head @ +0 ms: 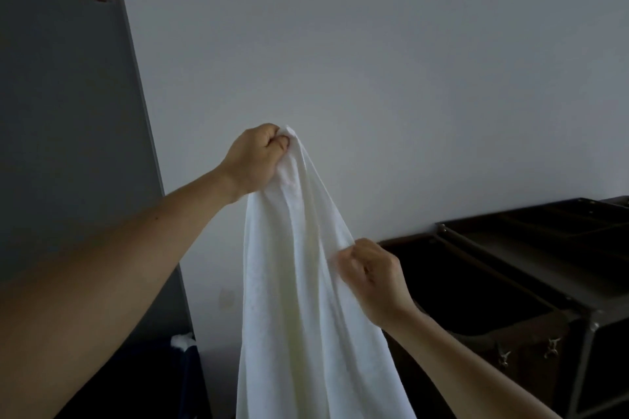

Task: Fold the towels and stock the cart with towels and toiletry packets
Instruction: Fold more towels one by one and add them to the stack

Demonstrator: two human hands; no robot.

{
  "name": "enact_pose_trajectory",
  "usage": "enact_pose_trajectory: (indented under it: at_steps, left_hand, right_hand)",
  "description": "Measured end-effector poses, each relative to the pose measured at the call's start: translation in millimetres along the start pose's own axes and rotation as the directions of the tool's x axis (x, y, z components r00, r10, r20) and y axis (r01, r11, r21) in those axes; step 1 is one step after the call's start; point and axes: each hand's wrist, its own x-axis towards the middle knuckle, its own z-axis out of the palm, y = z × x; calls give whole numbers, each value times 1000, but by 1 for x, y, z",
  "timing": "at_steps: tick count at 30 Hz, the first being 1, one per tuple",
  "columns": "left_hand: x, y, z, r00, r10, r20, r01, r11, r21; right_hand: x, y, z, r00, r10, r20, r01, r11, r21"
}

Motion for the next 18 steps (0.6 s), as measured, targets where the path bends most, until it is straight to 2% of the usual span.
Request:
enact_pose_trajectory:
  at_steps: [3, 5, 8, 10, 13, 18]
  left_hand:
    - [4, -5, 2, 998, -52, -47, 52, 999, -1]
    - [4, -6, 6, 996, -63, -59, 63, 998, -10]
    - [4, -4, 10, 997, -45, -68, 44, 999, -18]
    - [4, -2, 11, 996, -34, -79, 33, 999, -18]
    - [5, -3, 8, 996, -30, -82, 30, 1000, -3]
    - [4, -21, -1, 995, -70, -71, 75, 994, 81]
  right_hand:
    - [-21, 19, 11, 993, 65, 95, -32, 949, -313]
    - [-28, 26, 18, 992, 105, 77, -68, 924, -377]
    - [-22, 30, 19, 979, 201, -12, -195, 931, -308]
    - [-15, 34, 20, 965, 261, 30, -246, 938, -245]
    - [-17, 40, 25, 966, 244, 83, -227, 958, -177]
    - [-32, 46, 13, 988, 152, -29, -153, 986, -60]
